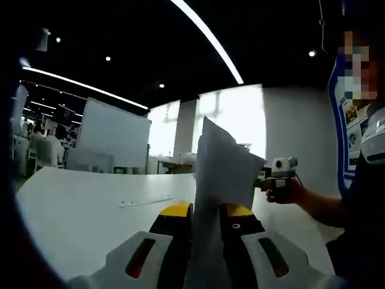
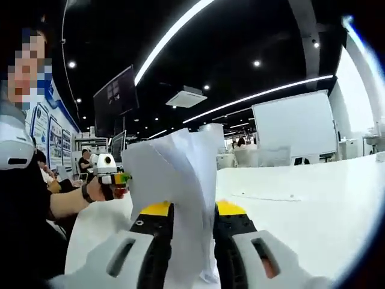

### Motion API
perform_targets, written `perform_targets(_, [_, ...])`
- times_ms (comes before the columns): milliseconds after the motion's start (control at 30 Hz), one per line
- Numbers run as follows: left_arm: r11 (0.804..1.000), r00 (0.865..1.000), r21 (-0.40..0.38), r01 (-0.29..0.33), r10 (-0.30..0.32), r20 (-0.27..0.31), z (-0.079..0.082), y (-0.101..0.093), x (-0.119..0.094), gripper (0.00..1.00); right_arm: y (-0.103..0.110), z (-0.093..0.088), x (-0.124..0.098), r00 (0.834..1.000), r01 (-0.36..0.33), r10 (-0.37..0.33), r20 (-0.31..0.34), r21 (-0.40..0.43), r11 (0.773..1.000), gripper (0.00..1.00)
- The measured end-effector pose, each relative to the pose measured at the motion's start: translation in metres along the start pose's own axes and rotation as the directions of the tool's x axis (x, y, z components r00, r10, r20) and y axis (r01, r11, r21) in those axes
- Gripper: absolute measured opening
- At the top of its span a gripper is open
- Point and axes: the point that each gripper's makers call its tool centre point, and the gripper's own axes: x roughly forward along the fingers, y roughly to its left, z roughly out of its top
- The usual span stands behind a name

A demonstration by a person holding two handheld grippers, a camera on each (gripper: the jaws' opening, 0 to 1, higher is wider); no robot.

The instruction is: Organize the stack of printing papers by aligning and flattening the scattered papers on the table

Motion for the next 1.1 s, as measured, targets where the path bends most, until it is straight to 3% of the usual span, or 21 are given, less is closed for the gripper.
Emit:
perform_targets(167, [0.999, 0.999, 0.021, -0.032, 0.032, -0.020, -0.005, 0.006, -0.003, 0.22, -0.001, -0.012, 0.005, 0.998, 0.024, -0.026, -0.051, -0.034, 0.999, 0.22])
perform_targets(433, [0.999, 0.999, 0.026, -0.042, 0.042, 0.005, 0.005, 0.010, -0.009, 0.22, 0.003, 0.009, 0.004, 1.000, 0.022, -0.021, 0.009, -0.029, 0.999, 0.24])
perform_targets(800, [0.999, 0.999, 0.012, -0.031, 0.031, 0.008, -0.001, 0.003, 0.006, 0.25, 0.002, 0.003, 0.007, 0.999, 0.038, -0.039, -0.008, -0.044, 0.998, 0.24])
perform_targets(1100, [0.998, 0.999, 0.032, -0.049, 0.049, -0.007, -0.003, 0.009, -0.003, 0.27, -0.002, 0.002, 0.003, 0.999, 0.048, -0.048, -0.010, -0.044, 0.998, 0.23])
